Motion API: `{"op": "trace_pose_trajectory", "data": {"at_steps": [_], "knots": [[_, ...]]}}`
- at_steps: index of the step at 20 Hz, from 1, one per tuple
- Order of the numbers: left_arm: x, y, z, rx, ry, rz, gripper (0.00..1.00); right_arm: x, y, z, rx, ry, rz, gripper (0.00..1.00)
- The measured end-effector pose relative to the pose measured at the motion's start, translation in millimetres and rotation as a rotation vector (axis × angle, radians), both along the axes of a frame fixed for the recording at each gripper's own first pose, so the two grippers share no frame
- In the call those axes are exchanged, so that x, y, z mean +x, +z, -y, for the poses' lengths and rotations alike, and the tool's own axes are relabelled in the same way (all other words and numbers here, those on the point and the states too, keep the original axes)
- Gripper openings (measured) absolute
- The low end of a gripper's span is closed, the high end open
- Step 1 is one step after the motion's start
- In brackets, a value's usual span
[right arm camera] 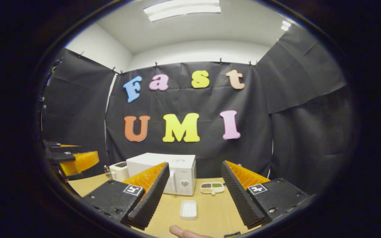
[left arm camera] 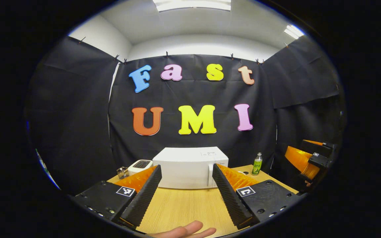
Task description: Open the microwave oven with the left hand, put the food in, and close the microwave oven.
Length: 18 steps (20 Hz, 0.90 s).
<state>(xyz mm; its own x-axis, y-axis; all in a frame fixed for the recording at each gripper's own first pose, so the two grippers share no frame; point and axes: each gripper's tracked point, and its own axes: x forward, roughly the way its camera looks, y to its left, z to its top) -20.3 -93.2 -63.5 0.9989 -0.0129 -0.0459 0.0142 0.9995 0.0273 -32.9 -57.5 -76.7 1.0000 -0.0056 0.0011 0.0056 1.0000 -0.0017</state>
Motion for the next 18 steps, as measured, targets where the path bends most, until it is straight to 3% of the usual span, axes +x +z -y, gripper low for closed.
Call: {"op": "trace_pose_trajectory", "data": {"at_steps": [7, 8, 10, 15, 16, 18], "knots": [[5, -4, -12, -0.021, 0.025, -0.013, 0.95, 6, -9, 7, -0.01, -0.011, -0.031, 0.9], [7, -4, -15, -0.026, 0.027, -0.014, 0.95, 7, -9, 8, -0.01, -0.01, -0.031, 1.0], [11, -5, -24, -0.035, 0.043, -0.013, 0.95, 6, -9, 9, -0.011, -0.009, -0.026, 1.0], [19, -15, -36, -0.058, 0.051, -0.022, 0.95, 1, -10, 12, 0.005, -0.003, -0.002, 1.0], [20, -19, -38, -0.061, 0.05, -0.026, 0.95, 1, -12, 12, 0.009, -0.002, -0.01, 0.9], [21, -19, -36, -0.08, 0.044, -0.022, 0.95, 3, -17, 12, 0.009, -0.001, -0.02, 0.9]]}}
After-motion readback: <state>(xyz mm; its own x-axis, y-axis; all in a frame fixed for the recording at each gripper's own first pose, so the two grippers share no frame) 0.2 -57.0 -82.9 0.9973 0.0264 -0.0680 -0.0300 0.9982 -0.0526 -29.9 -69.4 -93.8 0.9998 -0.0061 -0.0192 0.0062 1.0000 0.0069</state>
